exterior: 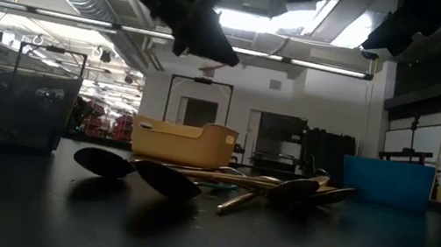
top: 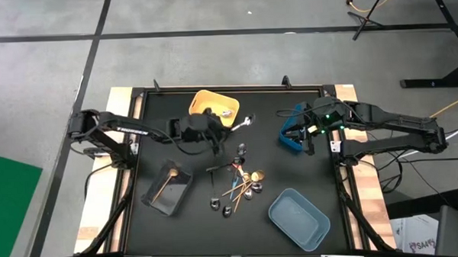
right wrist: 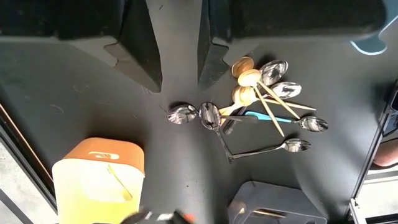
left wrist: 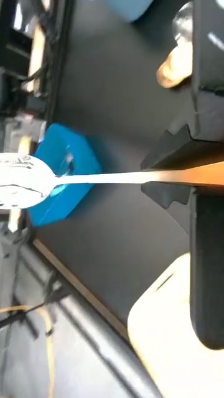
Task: Sort silverware by color (type)
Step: Put the orange spoon into the yellow bin
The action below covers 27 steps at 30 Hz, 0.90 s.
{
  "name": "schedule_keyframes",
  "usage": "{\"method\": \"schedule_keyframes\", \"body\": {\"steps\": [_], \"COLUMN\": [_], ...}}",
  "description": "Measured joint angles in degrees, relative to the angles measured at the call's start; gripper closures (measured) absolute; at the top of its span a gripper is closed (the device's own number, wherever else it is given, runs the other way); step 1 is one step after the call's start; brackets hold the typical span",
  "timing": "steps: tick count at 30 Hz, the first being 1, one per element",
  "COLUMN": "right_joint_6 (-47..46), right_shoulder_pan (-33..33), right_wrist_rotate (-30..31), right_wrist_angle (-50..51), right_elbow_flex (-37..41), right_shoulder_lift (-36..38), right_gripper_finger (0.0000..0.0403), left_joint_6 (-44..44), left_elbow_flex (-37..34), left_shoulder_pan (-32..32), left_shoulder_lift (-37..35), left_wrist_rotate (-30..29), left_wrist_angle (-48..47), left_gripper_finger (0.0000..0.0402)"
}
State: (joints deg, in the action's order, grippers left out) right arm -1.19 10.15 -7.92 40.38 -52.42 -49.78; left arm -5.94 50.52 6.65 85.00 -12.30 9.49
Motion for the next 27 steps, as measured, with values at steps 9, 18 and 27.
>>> {"method": "schedule_keyframes", "body": {"steps": [9, 18, 27], "right_joint_6": [0.0, 0.0, 0.0], "right_shoulder_pan": [0.0, 0.0, 0.0], "right_wrist_rotate": [0.0, 0.0, 0.0], "right_wrist_angle": [0.0, 0.0, 0.0], "right_elbow_flex": [0.0, 0.0, 0.0], "right_shoulder_lift": [0.0, 0.0, 0.0], "right_gripper_finger": [0.031, 0.031, 0.031], "left_joint_6": [6.7, 10.8, 21.2], "left_elbow_flex": [0.0, 0.0, 0.0], "left_shoulder_pan": [6.8, 12.4, 18.2], "left_shoulder_lift": [-2.7, -2.7, -2.7], "left_wrist_rotate": [0.0, 1.4, 1.3], "left_wrist_angle": [0.5, 0.1, -0.3], "left_gripper_finger": [0.0382, 0.0382, 0.0382]}}
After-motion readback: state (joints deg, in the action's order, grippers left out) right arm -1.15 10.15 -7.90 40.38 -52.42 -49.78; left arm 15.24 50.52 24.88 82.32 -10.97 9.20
